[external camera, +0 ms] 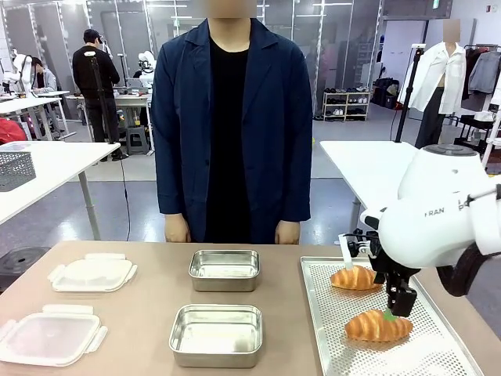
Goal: Place the bread into the airtight container.
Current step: Pick up a Butter Roll and place it into an empty Airtight Container.
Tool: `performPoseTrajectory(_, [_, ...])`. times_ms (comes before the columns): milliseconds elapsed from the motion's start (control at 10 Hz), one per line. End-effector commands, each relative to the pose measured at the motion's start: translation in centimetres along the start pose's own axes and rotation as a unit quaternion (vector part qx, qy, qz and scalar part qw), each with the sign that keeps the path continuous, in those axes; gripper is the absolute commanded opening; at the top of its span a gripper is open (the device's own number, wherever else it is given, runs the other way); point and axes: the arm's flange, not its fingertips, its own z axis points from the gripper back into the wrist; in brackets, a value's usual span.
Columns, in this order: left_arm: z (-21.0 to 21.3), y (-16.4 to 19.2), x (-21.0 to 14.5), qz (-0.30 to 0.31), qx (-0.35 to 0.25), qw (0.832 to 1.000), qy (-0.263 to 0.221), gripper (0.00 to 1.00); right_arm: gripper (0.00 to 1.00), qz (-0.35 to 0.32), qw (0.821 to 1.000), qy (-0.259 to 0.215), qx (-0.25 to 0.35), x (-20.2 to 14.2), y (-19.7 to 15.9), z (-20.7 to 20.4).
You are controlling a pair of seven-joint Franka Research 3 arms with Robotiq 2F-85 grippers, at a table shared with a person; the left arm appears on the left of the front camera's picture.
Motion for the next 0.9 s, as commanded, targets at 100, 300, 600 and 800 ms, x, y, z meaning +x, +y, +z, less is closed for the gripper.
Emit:
performPoseTrajectory(100, [0.0, 0.0, 0.0, -0.007, -0.001, 1.000, 0.002, 1.00, 1.00, 0.001, 1.000, 0.002, -0.002, -0.1, -1.3, -2.1])
performPoseTrajectory(300, [0.0, 0.0, 0.0, -0.007, -0.001, 1.000, 0.002, 1.00, 1.00, 0.003, 1.000, -0.002, 0.010, -0.1, -1.2, -3.5])
performPoseTrajectory(600, [0.0, 0.0, 0.0, -0.007, -0.001, 1.000, 0.002, 1.00, 1.00, -0.001, 1.000, 0.001, 0.022, -0.3, -1.1, -4.9])
performPoseTrajectory(800, [0.0, 0.0, 0.0, -0.007, -0.001, 1.000, 0.002, 1.00, 1.00, -0.003, 1.000, 0.005, 0.031, -0.4, -1.3, -5.8])
